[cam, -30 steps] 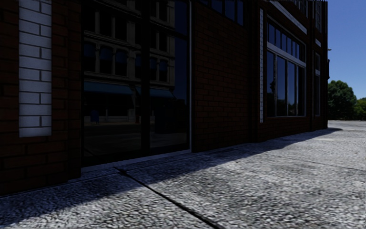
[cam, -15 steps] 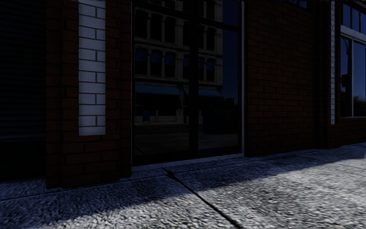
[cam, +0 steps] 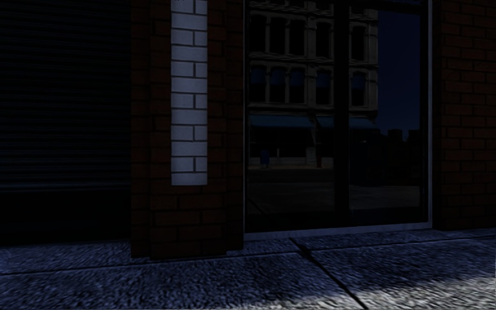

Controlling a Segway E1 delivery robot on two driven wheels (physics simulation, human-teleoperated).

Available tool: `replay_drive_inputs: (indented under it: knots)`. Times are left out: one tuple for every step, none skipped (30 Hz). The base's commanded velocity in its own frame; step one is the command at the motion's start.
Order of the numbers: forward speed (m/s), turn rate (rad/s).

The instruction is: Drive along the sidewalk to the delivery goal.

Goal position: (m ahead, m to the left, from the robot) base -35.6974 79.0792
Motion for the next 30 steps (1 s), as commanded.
replay_drive_inputs:
  knots:
    - [0.78,0.63]
    - [0.78,0.63]
    - [0.78,0.63]
    - [0.78,0.63]
    - [0.78,0.63]
    - [0.78,0.63]
    - [0.78,0.63]
    - [0.78,0.63]
    - [0.79,0.63]
    - [0.8,0.63]
    - [0.8,0.63]
    - [0.81,0.63]
    - [0.81,0.63]
    - [0.81,0.63]
    - [0.81,0.63]
    - [0.82,0.63]
    - [0.83,0.63]
    - [0.83,0.63]
    - [0.85,0.63]
    - [0.87,0.64]
    - [0.88,0.66]
    - [0.88,0.67]
    - [0.89,0.68]
    - [0.89,0.68]
    - [0.89,0.68]
    - [0.9,0.68]
    - [0.91,0.68]
    - [0.92,0.69]
    - [0.94,0.69]
    - [0.95,0.69]
